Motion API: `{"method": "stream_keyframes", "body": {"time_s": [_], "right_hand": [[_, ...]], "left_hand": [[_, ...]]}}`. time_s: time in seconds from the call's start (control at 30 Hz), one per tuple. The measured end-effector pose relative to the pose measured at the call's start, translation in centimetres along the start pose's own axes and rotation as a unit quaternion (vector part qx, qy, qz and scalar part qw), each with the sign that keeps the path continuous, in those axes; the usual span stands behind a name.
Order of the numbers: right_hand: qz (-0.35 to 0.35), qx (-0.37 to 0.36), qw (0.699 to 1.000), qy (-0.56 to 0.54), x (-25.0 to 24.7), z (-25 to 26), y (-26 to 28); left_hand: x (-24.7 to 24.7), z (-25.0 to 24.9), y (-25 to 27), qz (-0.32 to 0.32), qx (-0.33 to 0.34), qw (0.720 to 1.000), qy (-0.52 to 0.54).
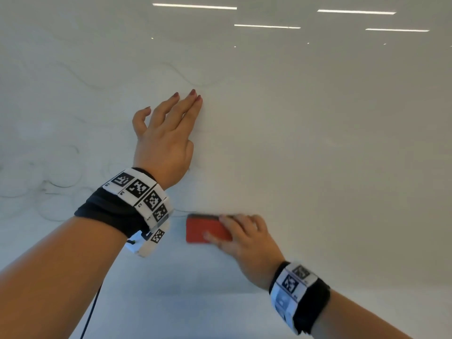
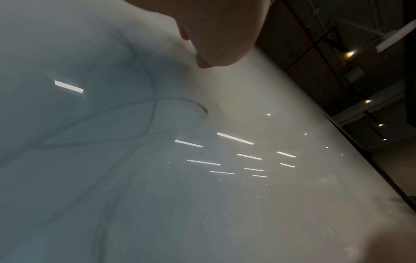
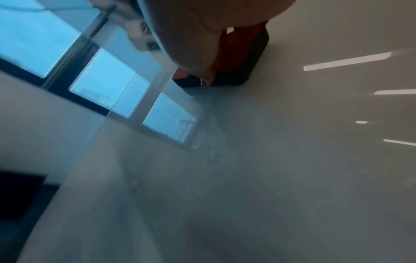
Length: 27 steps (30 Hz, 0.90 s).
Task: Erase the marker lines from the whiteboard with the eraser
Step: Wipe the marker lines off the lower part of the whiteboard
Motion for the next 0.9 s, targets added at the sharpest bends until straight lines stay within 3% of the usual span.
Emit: {"method": "stream_keyframes", "body": {"time_s": [0.17,0.27,0.43,0.63,0.9], "right_hand": [[0.146,-0.154,0.977,0.008,3.9,4.0,7.2],[0.141,-0.186,0.972,0.015,4.0,4.1,7.6],[0.02,-0.072,0.997,0.027,0.4,-0.6,2.0],[-0.133,0.043,0.988,0.071,-5.2,-7.1,-6.3],[-0.193,0.2,0.953,0.123,-10.2,-14.7,-13.2]], "left_hand": [[0.1,0.1,0.1,-0.003,0.001,1.0,-0.003],[0.1,0.1,0.1,-0.005,-0.002,1.0,-0.001],[0.0,0.1,0.0,-0.011,0.004,1.0,-0.007],[-0.3,0.1,-0.3,-0.023,0.005,1.0,0.002],[-0.5,0.5,-0.7,-0.024,-0.007,1.0,-0.001]]}}
Point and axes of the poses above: each hand's wrist, its own y-axis away from the middle knuckle, its own x-axis out of the palm, z = x × y, the point moved 9 cm from there along -y, towards the middle knuckle, and after that the axes turned 15 degrees about -z, right-handed, at the moved point
